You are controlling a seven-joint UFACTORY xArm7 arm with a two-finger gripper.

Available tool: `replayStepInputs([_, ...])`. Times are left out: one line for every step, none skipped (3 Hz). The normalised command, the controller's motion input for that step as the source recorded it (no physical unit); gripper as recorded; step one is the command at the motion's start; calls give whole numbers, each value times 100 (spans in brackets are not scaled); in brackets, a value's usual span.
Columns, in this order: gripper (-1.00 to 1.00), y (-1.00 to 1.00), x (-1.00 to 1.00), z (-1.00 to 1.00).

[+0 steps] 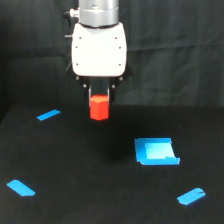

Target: Pick up the red object from the table

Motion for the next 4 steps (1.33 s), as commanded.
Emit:
replayStepInputs([-99,-3,-2,14])
replayStepInputs([-98,0,2,-1])
replayStepInputs([-100,5,0,27])
replayStepInputs([-99,-6,-6,26])
